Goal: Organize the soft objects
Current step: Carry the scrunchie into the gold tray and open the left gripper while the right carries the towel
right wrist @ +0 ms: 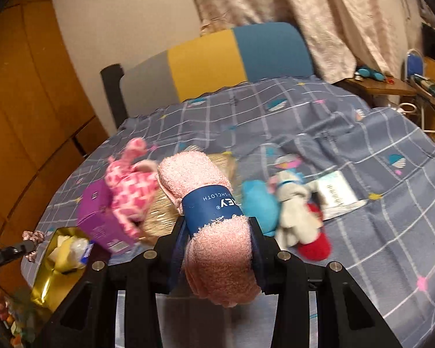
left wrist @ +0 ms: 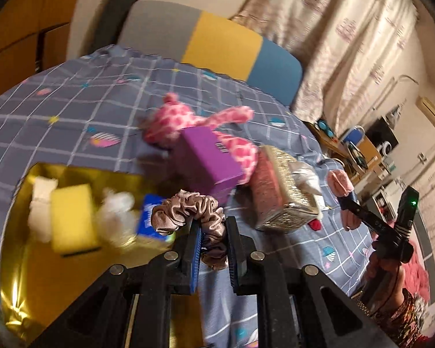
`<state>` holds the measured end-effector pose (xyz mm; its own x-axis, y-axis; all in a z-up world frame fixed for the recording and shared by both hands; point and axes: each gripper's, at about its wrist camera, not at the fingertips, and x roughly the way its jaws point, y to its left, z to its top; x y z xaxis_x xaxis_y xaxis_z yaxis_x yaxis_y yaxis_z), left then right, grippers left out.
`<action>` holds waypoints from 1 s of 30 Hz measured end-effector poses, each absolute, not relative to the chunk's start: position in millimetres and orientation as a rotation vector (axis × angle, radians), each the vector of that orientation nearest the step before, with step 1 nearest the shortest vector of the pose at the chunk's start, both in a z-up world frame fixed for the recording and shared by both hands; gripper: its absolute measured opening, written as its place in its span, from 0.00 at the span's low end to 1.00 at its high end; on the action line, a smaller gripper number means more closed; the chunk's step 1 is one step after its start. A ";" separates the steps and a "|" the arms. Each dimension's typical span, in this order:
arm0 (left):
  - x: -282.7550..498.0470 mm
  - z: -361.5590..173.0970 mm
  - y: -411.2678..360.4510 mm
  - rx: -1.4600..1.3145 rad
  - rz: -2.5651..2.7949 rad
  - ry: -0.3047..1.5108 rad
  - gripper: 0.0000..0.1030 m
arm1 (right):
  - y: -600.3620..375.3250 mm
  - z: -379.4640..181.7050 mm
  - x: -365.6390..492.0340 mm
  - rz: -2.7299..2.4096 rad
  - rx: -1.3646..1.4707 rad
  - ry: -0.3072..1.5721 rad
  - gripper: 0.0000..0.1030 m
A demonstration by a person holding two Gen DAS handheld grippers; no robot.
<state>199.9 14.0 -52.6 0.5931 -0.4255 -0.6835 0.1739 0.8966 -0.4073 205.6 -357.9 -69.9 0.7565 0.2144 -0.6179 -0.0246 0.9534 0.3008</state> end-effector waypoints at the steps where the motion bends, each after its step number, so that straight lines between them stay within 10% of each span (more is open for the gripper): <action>1: 197.8 -54.4 21.2 -0.322 -0.345 0.871 0.14 | -348.9 -69.3 205.0 0.148 0.284 0.709 0.40; 30: 181.5 -150.4 179.4 -0.417 -0.048 1.026 0.14 | -122.7 -77.1 188.7 0.524 0.146 0.888 0.40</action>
<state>181.5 179.4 -150.4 0.5244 -0.2321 -0.8192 -0.1539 0.9205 -0.3593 188.7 -122.7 -77.1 0.5147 0.4935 -0.7011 -0.3755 0.8649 0.3332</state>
